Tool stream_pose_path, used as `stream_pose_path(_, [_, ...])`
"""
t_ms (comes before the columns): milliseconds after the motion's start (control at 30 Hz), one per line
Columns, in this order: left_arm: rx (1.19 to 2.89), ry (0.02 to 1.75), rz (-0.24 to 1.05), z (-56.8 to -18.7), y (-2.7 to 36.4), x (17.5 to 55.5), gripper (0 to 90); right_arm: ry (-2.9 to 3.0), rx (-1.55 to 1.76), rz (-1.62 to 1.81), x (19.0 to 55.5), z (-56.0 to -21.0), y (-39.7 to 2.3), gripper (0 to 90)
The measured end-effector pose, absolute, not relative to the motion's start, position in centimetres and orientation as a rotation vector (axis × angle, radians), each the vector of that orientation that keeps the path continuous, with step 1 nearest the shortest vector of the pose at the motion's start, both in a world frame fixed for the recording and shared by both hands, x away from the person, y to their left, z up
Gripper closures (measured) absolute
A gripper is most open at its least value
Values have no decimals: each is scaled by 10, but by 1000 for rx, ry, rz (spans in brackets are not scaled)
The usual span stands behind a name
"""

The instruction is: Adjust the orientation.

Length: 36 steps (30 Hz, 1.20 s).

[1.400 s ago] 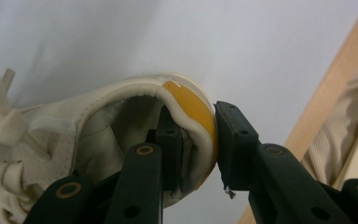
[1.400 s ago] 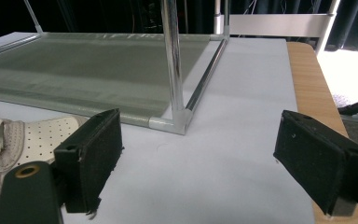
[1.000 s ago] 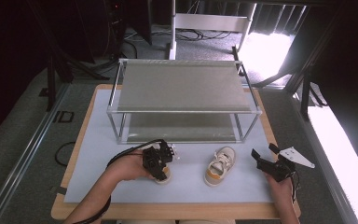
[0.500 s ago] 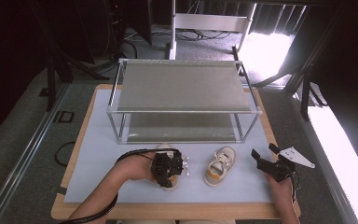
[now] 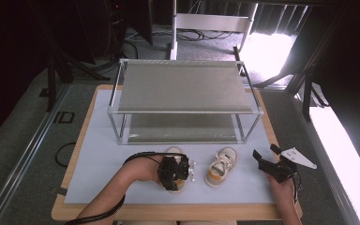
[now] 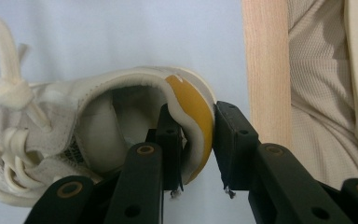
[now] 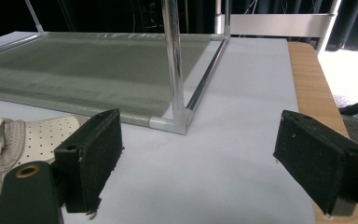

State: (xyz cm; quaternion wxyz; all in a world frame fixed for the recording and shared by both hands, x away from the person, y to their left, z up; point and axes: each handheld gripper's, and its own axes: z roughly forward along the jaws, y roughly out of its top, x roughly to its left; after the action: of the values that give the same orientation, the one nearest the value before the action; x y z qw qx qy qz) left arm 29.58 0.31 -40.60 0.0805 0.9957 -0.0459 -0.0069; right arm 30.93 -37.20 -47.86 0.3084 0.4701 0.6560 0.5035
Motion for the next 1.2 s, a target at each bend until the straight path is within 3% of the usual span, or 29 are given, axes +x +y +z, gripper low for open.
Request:
stream_pose_path(100, [2993, -60, -18, -407, -1, 298, 679, 1734, 1243, 1331, 309, -479, -372, 147])
stream_pose_path(133, [3001, -7, -13, -408, -1, 299, 585, 1732, 1242, 1333, 309, -479, -372, 147])
stream_pose_path(233, [3009, 120, -47, -411, -2, 302, 580, 1731, 1242, 1334, 309, -479, -372, 147])
stream_pose_path(300, [3013, 157, -4, -413, -2, 303, 479, 1736, 1246, 1332, 310, -479, -372, 147])
stream_pose_path(600, [2952, 248, -90, -411, 1, 303, 330, 1822, 1293, 1352, 313, -478, -375, 124])
stream_pose_path(800, [2950, 254, -79, -412, 1, 301, 328, 1884, 1317, 1339, 313, -471, -375, 124])
stream_pose_path(1200, [2959, 269, -110, -414, 2, 303, 331, 1975, 1211, 1378, 301, -426, -371, 184])
